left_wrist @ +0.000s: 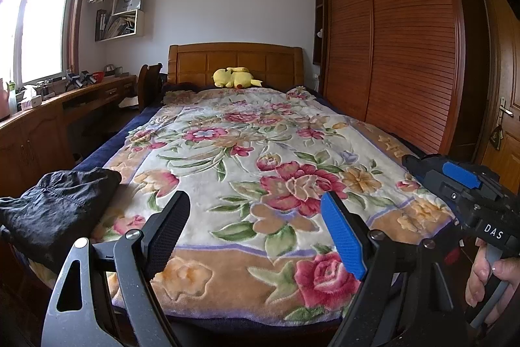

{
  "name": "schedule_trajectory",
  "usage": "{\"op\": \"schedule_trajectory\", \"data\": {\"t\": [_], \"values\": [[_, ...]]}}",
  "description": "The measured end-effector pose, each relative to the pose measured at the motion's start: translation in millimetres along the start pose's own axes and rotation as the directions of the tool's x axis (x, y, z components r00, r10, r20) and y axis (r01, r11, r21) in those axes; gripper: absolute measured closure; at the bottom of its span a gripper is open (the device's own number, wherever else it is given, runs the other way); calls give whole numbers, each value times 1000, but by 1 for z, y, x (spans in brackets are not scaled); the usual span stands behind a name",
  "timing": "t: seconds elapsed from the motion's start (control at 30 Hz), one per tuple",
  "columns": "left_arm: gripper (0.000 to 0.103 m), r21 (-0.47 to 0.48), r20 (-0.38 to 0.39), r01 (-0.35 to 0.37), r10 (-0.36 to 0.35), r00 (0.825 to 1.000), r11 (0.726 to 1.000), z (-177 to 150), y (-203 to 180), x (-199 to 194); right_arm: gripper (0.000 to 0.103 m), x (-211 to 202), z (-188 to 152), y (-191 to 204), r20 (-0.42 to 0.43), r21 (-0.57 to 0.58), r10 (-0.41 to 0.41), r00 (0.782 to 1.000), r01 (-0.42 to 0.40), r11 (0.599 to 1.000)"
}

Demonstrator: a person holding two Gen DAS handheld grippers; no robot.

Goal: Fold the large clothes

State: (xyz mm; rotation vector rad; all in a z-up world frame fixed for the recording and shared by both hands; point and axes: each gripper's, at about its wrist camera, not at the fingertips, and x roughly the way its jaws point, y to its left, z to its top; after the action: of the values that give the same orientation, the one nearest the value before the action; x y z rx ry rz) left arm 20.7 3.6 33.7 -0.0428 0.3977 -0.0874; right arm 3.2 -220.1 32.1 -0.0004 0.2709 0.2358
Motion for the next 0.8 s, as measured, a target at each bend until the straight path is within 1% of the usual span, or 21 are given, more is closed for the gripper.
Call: {"op": "schedule_trajectory", "data": {"t": [0.8], "values": [[20,-4,2,-1,1,1000,1000,-2,1,0,29,-1,0,0,-1,5,3,1000,-3,1000]]}}
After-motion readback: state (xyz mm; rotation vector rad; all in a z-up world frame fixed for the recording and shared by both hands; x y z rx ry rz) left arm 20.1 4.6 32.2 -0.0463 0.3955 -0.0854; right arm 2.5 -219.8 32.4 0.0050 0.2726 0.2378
